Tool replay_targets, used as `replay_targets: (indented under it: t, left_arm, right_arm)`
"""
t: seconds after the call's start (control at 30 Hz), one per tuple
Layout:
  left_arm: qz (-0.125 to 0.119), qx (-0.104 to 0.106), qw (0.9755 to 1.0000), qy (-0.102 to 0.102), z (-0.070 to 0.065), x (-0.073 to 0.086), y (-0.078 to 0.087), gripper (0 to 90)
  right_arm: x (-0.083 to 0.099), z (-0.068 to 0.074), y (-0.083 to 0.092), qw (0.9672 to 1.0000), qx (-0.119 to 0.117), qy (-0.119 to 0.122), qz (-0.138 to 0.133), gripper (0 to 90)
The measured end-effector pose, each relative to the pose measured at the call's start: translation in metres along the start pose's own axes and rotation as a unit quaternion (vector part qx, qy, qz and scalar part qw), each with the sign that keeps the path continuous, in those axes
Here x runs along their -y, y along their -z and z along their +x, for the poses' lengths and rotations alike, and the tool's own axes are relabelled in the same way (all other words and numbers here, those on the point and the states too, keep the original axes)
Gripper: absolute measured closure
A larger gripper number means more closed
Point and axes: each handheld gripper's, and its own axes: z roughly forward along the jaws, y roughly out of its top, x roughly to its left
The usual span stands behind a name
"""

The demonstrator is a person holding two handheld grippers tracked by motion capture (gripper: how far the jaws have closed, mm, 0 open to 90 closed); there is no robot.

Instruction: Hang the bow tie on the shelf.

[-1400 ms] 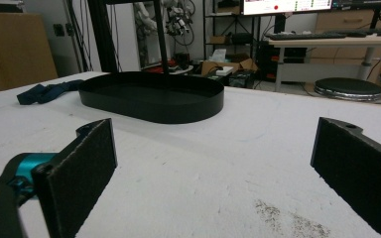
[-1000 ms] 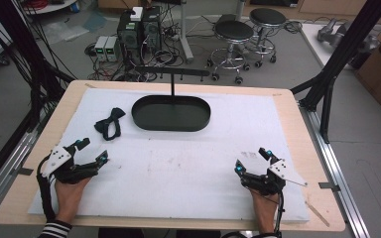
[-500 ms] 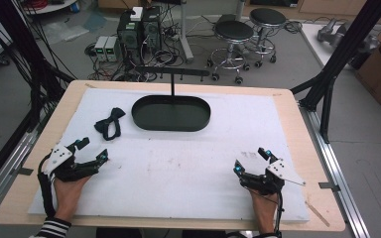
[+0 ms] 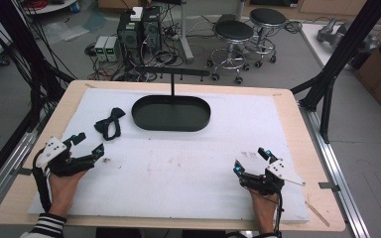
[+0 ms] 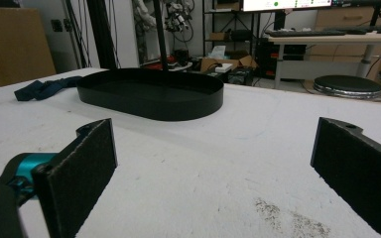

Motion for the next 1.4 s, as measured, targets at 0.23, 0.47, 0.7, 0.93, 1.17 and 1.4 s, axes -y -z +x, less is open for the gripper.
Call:
replay_targets:
  t: [0.23,0.47,0.7,0.93,1.17,1.4]
  left_arm:
    - [0.041,0.009,0.9991,-0.004,0.012,-0.020,-0.005,15.6]
    - [0.066,0.016,0.9977,-0.009,0.026,-0.042,-0.015,15.6]
    - [0.098,0.011,0.9950,-0.010,0.041,-0.054,-0.027,15.7]
    - [0.137,0.015,0.9904,-0.016,0.053,-0.066,-0.044,15.6]
    - [0.182,0.021,0.9830,-0.015,0.062,-0.075,-0.063,15.8]
    - [0.221,0.021,0.9742,-0.041,0.065,-0.083,-0.080,15.9]
  right_arm:
    - [0.000,0.001,0.000,1.0000,0.001,0.004,0.003,3.0]
    - [0.000,0.000,-0.001,1.0000,0.003,0.008,0.000,3.0]
    - [0.000,0.000,-0.001,1.0000,0.003,0.008,0.000,3.0]
    - [0.000,0.001,-0.001,1.0000,0.004,0.004,0.003,3.0]
    - [0.000,0.001,-0.001,1.0000,0.005,0.004,0.002,3.1]
    - [0.000,0.001,-0.001,1.0000,0.005,0.003,0.004,3.1]
